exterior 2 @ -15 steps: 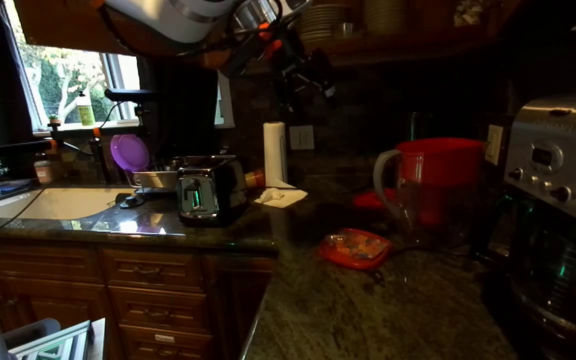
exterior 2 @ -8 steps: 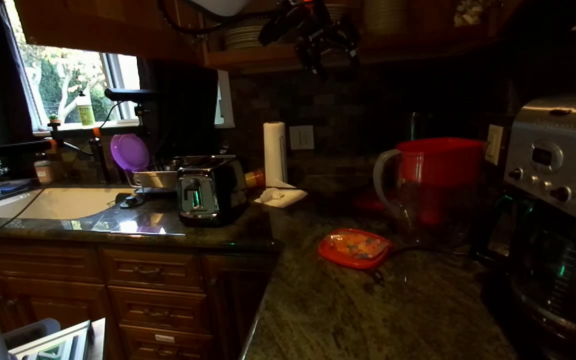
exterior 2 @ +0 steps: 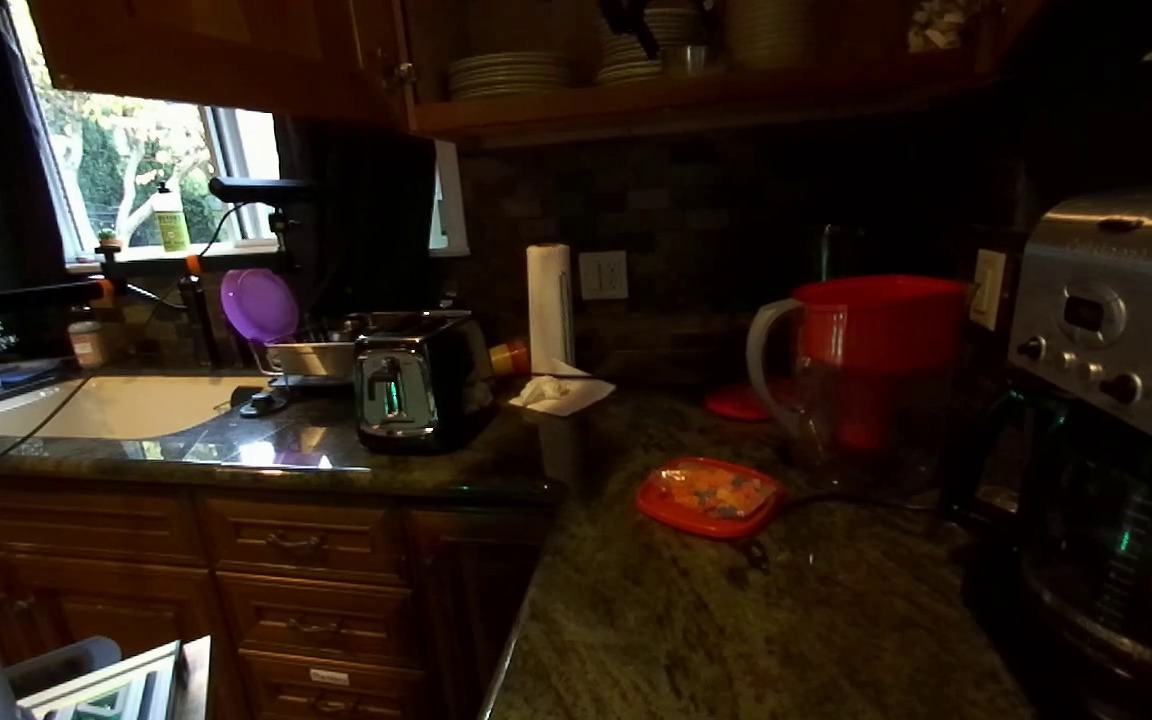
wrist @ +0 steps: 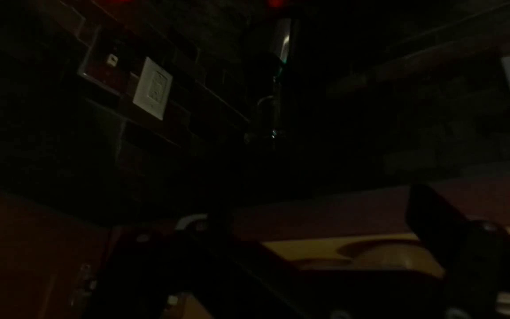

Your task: Move the silver bowl from the bottom shelf to the counter top

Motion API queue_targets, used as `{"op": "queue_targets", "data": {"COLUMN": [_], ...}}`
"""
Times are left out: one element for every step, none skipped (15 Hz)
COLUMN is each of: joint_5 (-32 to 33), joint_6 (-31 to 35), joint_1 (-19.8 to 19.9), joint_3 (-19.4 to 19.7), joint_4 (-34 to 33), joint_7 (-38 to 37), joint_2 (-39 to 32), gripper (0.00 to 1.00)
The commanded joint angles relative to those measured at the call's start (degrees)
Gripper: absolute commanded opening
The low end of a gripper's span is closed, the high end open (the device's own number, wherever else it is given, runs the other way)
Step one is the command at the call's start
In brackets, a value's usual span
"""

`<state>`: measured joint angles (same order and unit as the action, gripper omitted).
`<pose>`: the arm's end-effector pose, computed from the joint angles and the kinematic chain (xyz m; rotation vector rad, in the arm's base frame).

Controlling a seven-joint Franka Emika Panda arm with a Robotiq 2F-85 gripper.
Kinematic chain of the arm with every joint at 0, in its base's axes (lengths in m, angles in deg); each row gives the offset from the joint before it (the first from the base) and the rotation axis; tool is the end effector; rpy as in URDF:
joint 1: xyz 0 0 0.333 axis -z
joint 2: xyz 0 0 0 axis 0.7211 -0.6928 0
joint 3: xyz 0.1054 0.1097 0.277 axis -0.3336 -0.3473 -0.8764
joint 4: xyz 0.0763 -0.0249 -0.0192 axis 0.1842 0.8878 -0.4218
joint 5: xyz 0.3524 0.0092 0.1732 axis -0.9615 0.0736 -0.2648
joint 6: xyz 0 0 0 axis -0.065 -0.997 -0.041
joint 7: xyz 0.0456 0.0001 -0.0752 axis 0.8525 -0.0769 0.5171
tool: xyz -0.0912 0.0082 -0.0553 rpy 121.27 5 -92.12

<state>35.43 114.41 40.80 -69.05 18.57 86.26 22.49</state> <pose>0.6113 0.1335 0.7589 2.8459 0.3588 1.2640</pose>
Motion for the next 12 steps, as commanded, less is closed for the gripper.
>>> {"op": "queue_targets", "data": {"joint_5": [-0.95, -1.44, -1.59, -1.6, -1.28, -0.18, -0.15, -0.07, 0.75, 1.86, 2.79, 3.0], "joint_6": [-0.96, -1.7, -1.99, -2.01, -1.07, -0.27, 0.51, 1.68, 2.87, 2.82, 3.05, 2.95], "joint_1": [-0.25, -0.42, -0.51, -0.55, -1.37, -2.5, -3.26, -4.12, -5.06, -6.95, -7.91, -8.55], "joint_3": [-0.03, -0.03, -0.04, -0.04, -0.14, -0.18, -0.38, -0.65, -0.62, 0.64, 1.15, 1.61], "joint_4": [-2.51, -4.34, -5.34, -5.89, -5.58, -7.55, -9.63, -11.96, -13.85, -17.03, -19.21, -22.06], "joint_7": [0.64, 0.98, 1.1, 1.12, -3.37, -9.04, -12.73, -15.1, -17.35, -18.92, -20.39, -21.39], "joint_2": [-0.9, -1.67, -2.23, -2.68, -3.14, -4.92, -6.54, -8.33, -9.93, -12.16, -13.71, -15.42], "gripper": [1.0, 1.0, 1.0, 1.0, 1.0, 1.0, 1.0, 1.0, 1.0, 1.0, 1.0, 1.0]}}
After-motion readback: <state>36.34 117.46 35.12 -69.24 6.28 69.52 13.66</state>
